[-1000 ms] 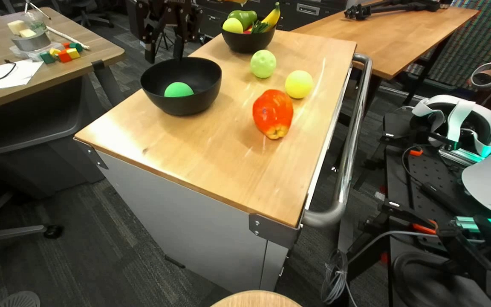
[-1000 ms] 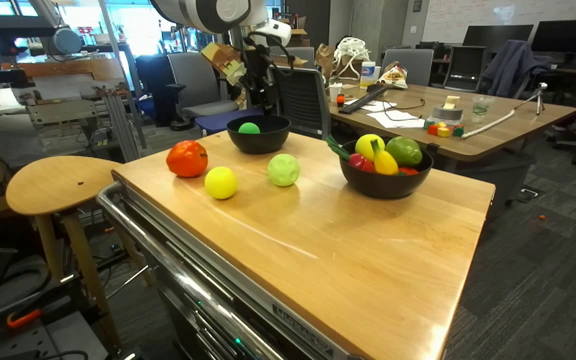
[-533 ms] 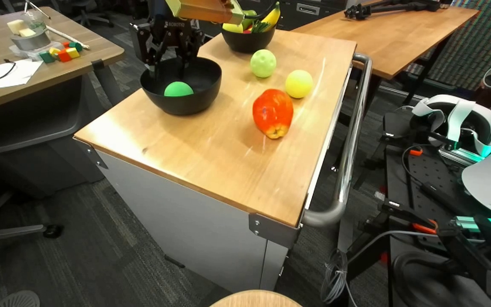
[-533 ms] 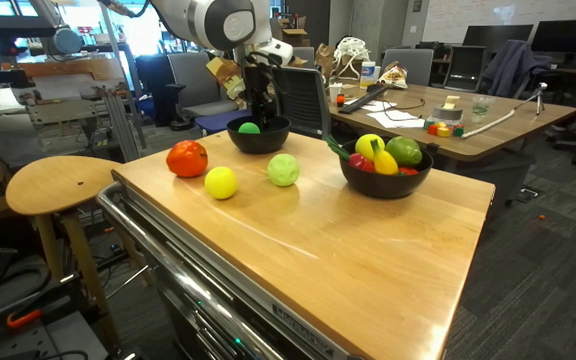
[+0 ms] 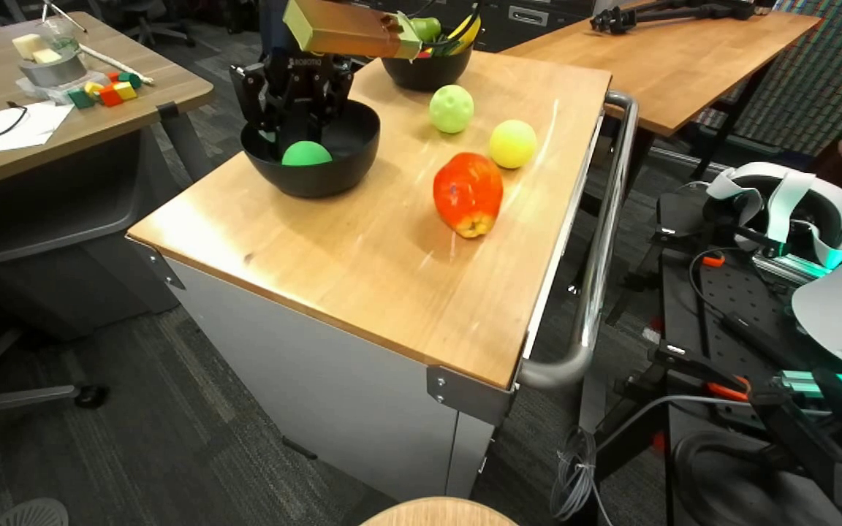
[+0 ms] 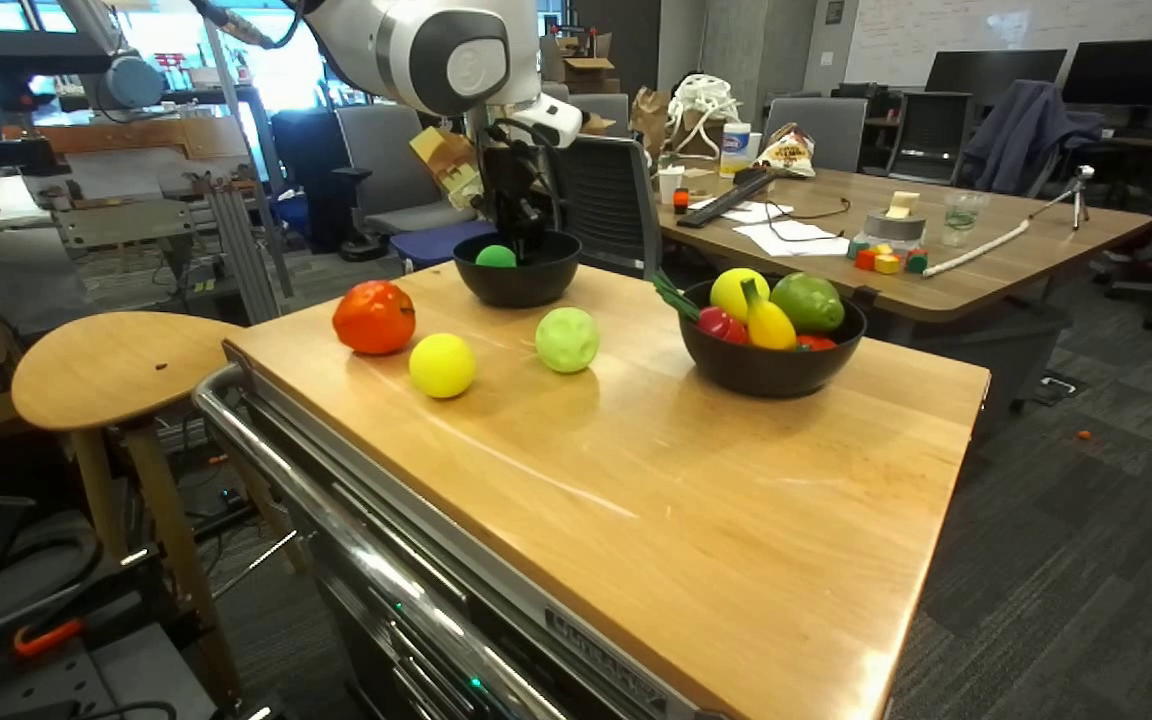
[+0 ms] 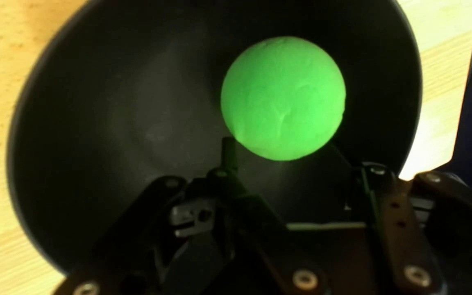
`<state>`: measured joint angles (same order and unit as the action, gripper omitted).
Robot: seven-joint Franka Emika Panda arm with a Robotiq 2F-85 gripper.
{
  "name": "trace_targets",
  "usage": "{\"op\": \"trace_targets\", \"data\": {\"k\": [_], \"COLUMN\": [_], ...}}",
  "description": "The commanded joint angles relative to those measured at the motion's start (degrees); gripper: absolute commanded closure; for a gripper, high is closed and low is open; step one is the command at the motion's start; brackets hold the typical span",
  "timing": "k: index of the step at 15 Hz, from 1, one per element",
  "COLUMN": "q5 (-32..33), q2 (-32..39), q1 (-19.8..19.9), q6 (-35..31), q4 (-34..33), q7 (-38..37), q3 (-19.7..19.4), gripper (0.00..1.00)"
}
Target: Remove all the fruit toys from the bowls starting with the one on the left
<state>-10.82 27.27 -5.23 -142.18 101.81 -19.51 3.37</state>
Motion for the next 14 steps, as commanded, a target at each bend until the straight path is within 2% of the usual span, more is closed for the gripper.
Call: {"op": "trace_targets", "data": {"k": [1, 6, 9, 10, 11, 12, 13, 14], "q5": [0.09, 0.91, 1.51, 1.71, 1.87, 2.08, 2.31, 2.43], "q2": [0.10, 0.04, -0.08, -0.08, -0.09, -0.09, -0.09, -0.13], "q1": [-1.17, -1.63, -1.75, -1.79, -1.80, -1.82, -1.85, -1.83], "q6": [1.02, 2.43, 3.55, 3.80, 3.88, 4.12, 4.32, 4.30], "q4": [-0.26, 0.56, 0.88, 0.92, 0.99, 1.05, 1.10, 1.19], "q7": [-1.17, -1.40, -1.52, -1.56, -1.59, -1.63, -1.66, -1.67], "q3": [-0.61, -1.07, -1.38, -1.51, -1.64, -1.79, -1.93, -2.01], "gripper": [0.38, 0.00, 0.00, 0.03, 0.10, 0.28, 0.28, 0.36]}}
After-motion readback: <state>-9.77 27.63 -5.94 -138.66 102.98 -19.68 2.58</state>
